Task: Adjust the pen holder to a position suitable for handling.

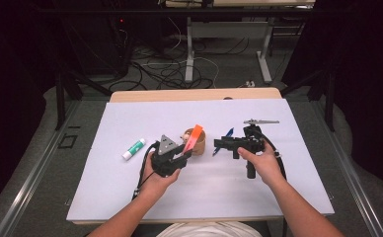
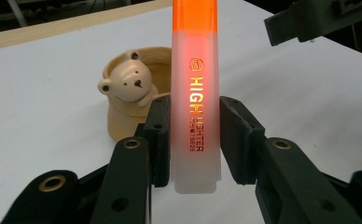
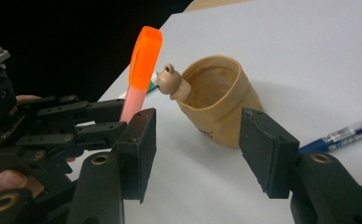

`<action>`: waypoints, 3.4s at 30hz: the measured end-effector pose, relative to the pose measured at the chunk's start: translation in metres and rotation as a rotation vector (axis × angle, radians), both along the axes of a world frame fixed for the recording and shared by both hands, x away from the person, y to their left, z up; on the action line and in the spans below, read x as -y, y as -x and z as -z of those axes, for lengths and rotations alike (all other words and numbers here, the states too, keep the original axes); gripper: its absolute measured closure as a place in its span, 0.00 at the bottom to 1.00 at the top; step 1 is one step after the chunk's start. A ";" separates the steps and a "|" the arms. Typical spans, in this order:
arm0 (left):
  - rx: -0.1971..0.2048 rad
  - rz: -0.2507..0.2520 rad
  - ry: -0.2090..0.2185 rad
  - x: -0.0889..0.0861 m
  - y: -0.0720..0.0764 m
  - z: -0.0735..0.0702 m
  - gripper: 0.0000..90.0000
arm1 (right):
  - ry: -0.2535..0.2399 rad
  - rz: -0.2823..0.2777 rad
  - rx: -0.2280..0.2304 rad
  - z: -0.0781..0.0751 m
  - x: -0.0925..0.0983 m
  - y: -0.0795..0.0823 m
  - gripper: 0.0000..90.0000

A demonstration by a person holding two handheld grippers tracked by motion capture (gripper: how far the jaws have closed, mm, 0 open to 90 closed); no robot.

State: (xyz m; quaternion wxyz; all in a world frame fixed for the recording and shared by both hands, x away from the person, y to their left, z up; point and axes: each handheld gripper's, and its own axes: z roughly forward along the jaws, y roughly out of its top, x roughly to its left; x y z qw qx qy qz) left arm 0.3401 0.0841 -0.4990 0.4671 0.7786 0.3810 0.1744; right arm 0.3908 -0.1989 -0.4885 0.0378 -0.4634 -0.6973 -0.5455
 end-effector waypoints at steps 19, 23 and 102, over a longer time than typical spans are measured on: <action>-0.030 0.083 -0.044 0.028 0.010 0.016 0.74 | -0.077 0.013 -0.154 0.009 0.001 -0.001 0.59; -0.033 0.102 -0.059 0.034 0.013 0.018 0.74 | -0.097 0.013 -0.174 0.009 0.000 -0.002 0.62; -0.121 0.019 -0.031 0.010 -0.002 0.024 0.50 | -0.065 0.069 -0.164 0.014 0.010 -0.009 0.83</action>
